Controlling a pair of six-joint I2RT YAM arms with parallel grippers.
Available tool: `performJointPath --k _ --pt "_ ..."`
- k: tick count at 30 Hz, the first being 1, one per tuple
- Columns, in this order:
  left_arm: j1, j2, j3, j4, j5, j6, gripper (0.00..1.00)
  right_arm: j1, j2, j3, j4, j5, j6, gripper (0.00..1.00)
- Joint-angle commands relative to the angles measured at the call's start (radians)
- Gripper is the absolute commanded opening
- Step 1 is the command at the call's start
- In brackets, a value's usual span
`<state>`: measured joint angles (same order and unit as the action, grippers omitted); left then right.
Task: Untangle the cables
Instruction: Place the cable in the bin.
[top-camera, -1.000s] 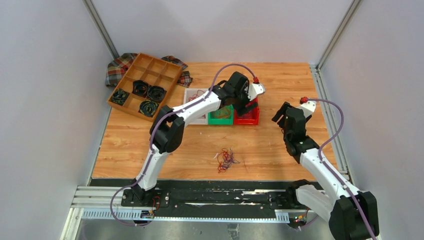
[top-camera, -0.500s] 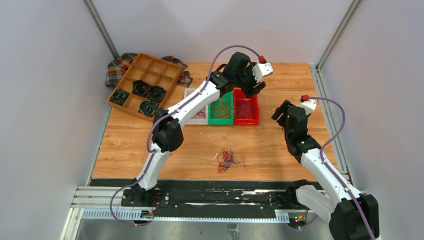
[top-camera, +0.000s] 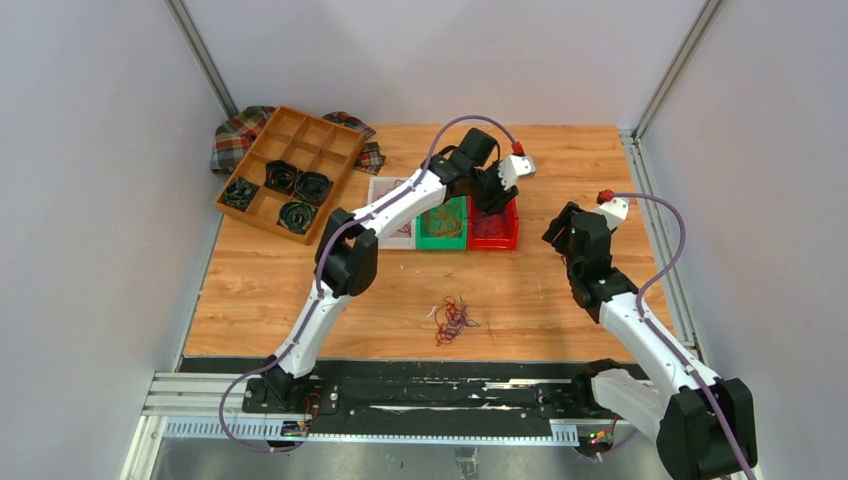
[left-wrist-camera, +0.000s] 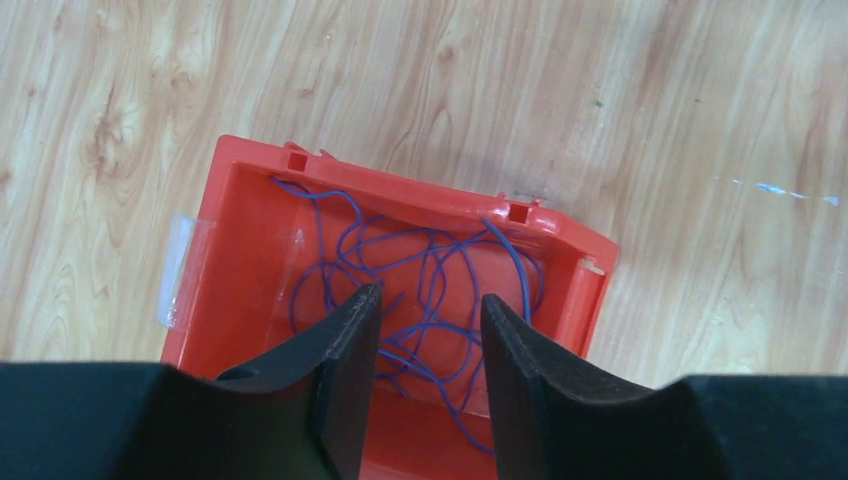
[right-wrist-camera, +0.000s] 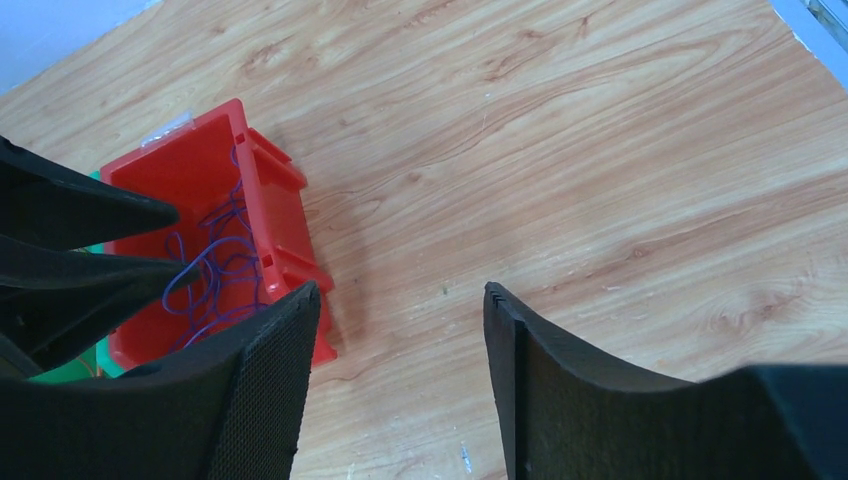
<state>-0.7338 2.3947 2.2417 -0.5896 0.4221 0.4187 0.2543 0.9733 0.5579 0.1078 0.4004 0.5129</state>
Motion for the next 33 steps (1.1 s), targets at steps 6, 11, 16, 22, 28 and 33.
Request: performJointPath --k 6,11,16,22,28,33 --pt "0.005 0.001 -0.036 0.131 -0.204 0.024 0.4 -0.015 0.006 -0.005 0.03 -0.004 0.002 0.6" --pt "0.021 -0.089 -0.022 0.084 -0.237 0.03 0.61 -0.015 -0.007 0.008 0.011 -0.02 0.002 0.61" --pt "0.021 -0.255 -0.096 -0.041 -0.095 0.016 0.75 -0.015 0.003 0.026 -0.007 -0.068 0.006 0.64" --pt "-0.046 -0.278 -0.17 -0.069 -0.023 0.037 0.75 -0.015 -0.025 0.015 -0.051 -0.069 0.025 0.64" --pt "-0.058 -0.071 0.087 -0.118 -0.053 0.02 0.6 -0.014 -0.092 -0.016 -0.061 0.001 -0.005 0.63" --pt "-0.058 0.011 0.132 -0.097 -0.11 0.059 0.44 -0.013 -0.098 -0.011 -0.067 0.017 -0.018 0.62"
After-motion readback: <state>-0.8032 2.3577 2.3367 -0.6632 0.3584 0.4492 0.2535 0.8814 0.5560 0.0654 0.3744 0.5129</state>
